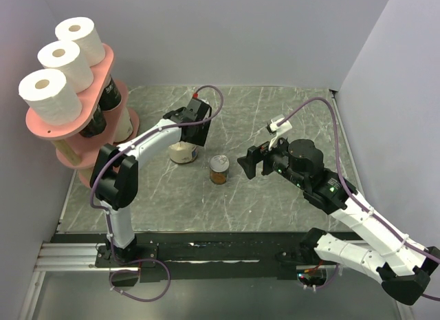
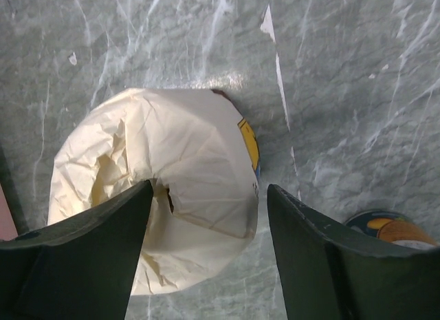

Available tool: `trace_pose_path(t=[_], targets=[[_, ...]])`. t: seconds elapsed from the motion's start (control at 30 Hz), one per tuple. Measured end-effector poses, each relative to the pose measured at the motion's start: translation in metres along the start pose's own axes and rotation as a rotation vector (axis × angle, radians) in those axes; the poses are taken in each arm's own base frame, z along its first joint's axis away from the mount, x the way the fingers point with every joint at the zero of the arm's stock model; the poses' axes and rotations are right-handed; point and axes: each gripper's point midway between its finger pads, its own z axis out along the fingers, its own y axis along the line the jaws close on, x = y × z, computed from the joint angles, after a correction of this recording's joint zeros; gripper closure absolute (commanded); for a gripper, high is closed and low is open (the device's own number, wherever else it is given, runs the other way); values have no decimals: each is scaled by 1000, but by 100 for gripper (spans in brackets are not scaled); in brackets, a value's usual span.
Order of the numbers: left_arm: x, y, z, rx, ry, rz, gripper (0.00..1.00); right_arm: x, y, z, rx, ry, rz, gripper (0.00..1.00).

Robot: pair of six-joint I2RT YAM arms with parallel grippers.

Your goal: Place and organize the paper towels onto the shelf

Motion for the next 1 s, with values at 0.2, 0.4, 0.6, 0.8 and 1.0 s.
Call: trace_pose_path(t=[0.2, 0.4, 0.6, 0.8, 1.0], targets=[[5, 0, -1, -8, 15, 10, 38, 0, 1, -1, -4, -2, 10, 0], [9, -1, 1, -13, 22, -2, 53, -6, 5, -8, -29, -26, 24, 0], [14, 8, 0, -54, 29, 3, 56, -11, 9, -15, -52, -47, 27, 0], [30, 26, -15, -121, 72, 24, 58, -12, 10, -16, -56, -52, 27, 0], [46, 51, -34, -214, 85, 24, 59, -19, 11, -23, -66, -84, 32, 0]])
